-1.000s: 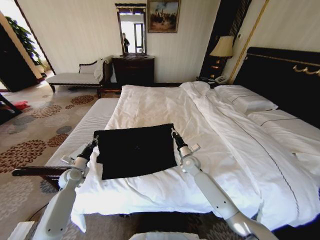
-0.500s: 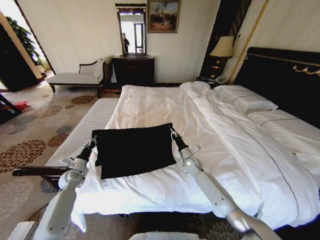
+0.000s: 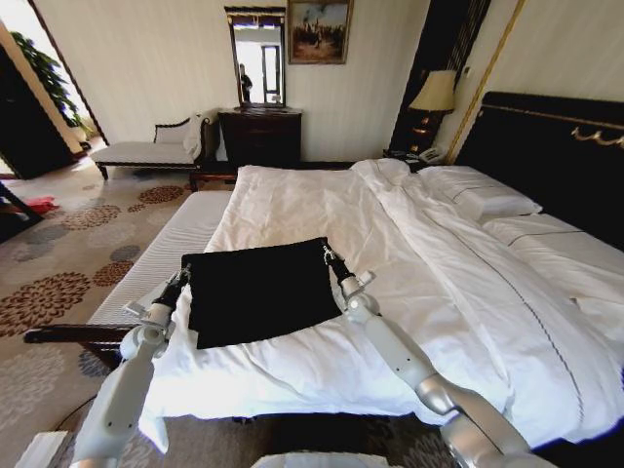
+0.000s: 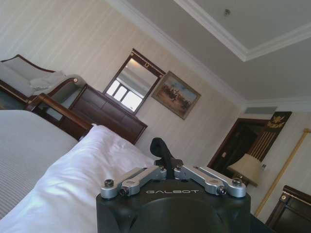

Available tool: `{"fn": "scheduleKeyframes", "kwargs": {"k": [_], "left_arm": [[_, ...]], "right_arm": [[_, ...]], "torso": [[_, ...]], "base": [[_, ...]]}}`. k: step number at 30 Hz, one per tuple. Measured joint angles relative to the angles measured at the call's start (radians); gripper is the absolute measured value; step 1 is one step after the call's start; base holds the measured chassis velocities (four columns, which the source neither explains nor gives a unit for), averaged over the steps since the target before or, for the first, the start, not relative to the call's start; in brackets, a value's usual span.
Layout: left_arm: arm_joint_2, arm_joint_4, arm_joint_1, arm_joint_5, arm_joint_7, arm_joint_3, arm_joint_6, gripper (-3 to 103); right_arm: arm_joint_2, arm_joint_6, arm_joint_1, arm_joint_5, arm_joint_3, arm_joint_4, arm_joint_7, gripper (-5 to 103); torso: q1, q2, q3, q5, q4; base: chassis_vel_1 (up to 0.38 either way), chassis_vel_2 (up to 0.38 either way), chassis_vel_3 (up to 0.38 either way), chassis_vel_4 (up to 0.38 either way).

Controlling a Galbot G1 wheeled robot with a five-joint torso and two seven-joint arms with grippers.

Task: Fold the clothes on the bed.

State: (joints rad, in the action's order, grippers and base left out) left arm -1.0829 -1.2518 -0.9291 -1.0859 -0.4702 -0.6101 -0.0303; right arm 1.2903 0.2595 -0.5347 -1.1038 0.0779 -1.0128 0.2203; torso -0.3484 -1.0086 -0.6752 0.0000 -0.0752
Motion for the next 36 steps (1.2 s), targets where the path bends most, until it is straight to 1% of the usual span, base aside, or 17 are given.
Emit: {"fn": "scheduleKeyframes", "kwargs": {"k": [4, 6, 9, 13, 14, 16, 17, 18, 19, 21, 22, 23, 25, 26, 31, 33, 36], "left_arm": [[-0.007, 0.049, 0.043, 0.012, 0.003, 0.028, -0.008, 1], [-0.011, 0.068, 0.066, 0.017, 0.003, 0.043, -0.013, 1], [-0.009, 0.072, 0.069, 0.020, 0.002, 0.047, -0.017, 1], [0.007, 0.045, 0.038, 0.014, 0.002, 0.044, -0.019, 1], [0.023, 0.006, -0.003, -0.005, 0.010, 0.043, -0.019, 1], [0.043, -0.057, -0.066, -0.009, 0.023, 0.049, -0.032, 1], [0.053, -0.090, -0.102, -0.006, 0.025, 0.051, -0.040, 1], [0.053, -0.090, -0.102, -0.006, 0.025, 0.051, -0.040, 1], [0.062, -0.130, -0.146, -0.004, 0.025, 0.050, -0.050, 1], [0.071, -0.168, -0.192, -0.004, 0.017, 0.043, -0.062, 1], [0.071, -0.168, -0.192, -0.004, 0.017, 0.043, -0.062, 1], [0.077, -0.182, -0.219, -0.004, 0.009, 0.036, -0.071, 1], [0.087, -0.193, -0.246, -0.007, -0.009, 0.028, -0.077, 1], [0.087, -0.193, -0.246, -0.007, -0.009, 0.028, -0.077, 1], [0.109, -0.217, -0.299, -0.022, -0.055, 0.010, -0.077, 1], [0.112, -0.219, -0.307, -0.022, -0.063, 0.009, -0.077, 1], [0.130, -0.220, -0.348, -0.005, -0.095, 0.009, -0.075, 1]], "right_arm": [[0.020, -0.002, 0.020, 0.047, 0.011, 0.064, -0.008, 2], [0.031, 0.002, 0.025, 0.070, 0.010, 0.088, -0.010, 2], [0.042, 0.005, 0.031, 0.076, 0.009, 0.094, -0.010, 2], [0.043, 0.004, 0.033, 0.062, 0.019, 0.067, -0.021, 2], [0.031, -0.001, 0.026, 0.040, 0.031, 0.025, -0.035, 2], [0.004, -0.013, 0.004, 0.021, 0.054, -0.035, -0.059, 2], [-0.013, -0.019, -0.011, 0.018, 0.064, -0.067, -0.070, 2], [-0.013, -0.019, -0.011, 0.018, 0.064, -0.067, -0.070, 2], [-0.041, -0.025, -0.035, 0.014, 0.073, -0.115, -0.083, 2], [-0.075, -0.032, -0.066, 0.006, 0.077, -0.168, -0.100, 2], [-0.075, -0.032, -0.066, 0.006, 0.077, -0.168, -0.100, 2], [-0.102, -0.035, -0.092, 0.002, 0.076, -0.202, -0.114, 2], [-0.128, -0.038, -0.125, -0.002, 0.068, -0.243, -0.125, 2], [-0.128, -0.038, -0.125, -0.002, 0.068, -0.243, -0.125, 2], [-0.185, -0.047, -0.221, -0.024, 0.034, -0.361, -0.180, 2], [-0.192, -0.048, -0.235, -0.025, 0.031, -0.372, -0.184, 2], [-0.228, -0.052, -0.291, -0.023, 0.026, -0.407, -0.189, 2]], "torso": [[0.000, 0.000, 0.000, -0.0001, 0.0001], [0.000, 0.000, 0.000, -0.0001, -0.0006], [0.000, 0.000, 0.000, -0.0001, -0.0005], [0.000, 0.000, 0.000, 0.0001, -0.0001], [0.000, 0.000, 0.000, 0.0000, 0.0004], [0.000, 0.000, 0.000, 0.0001, 0.0006], [0.000, 0.000, 0.000, 0.0001, 0.0006], [0.000, 0.000, 0.000, 0.0001, 0.0006], [0.000, 0.000, 0.000, 0.0000, 0.0005], [0.000, 0.000, 0.000, 0.0001, 0.0000], [0.000, 0.000, 0.000, 0.0001, 0.0000], [0.000, 0.000, 0.000, 0.0001, -0.0003], [0.000, 0.000, 0.000, 0.0001, -0.0002], [0.000, 0.000, 0.000, 0.0001, -0.0002], [0.000, 0.000, 0.000, 0.0001, 0.0002], [0.000, 0.000, 0.000, 0.0001, 0.0001], [0.000, 0.000, 0.000, 0.0000, -0.0004]], "base": [[0.000, 0.000, 0.000, 0.000], [0.000, 0.000, 0.000, 0.000], [0.000, 0.000, 0.000, 0.000], [0.000, 0.000, 0.000, 0.000], [0.000, 0.000, 0.000, 0.000], [0.000, 0.000, 0.000, 0.000], [0.000, 0.000, 0.000, 0.000], [0.000, 0.000, 0.000, 0.000], [0.000, 0.000, 0.000, 0.000], [0.000, 0.000, 0.000, 0.000], [0.000, 0.000, 0.000, 0.000], [0.000, 0.000, 0.000, 0.000], [0.000, 0.000, 0.000, 0.000], [0.000, 0.000, 0.000, 0.000], [0.000, 0.000, 0.000, 0.000], [0.000, 0.000, 0.000, 0.000], [0.000, 0.000, 0.000, 0.000]]}}
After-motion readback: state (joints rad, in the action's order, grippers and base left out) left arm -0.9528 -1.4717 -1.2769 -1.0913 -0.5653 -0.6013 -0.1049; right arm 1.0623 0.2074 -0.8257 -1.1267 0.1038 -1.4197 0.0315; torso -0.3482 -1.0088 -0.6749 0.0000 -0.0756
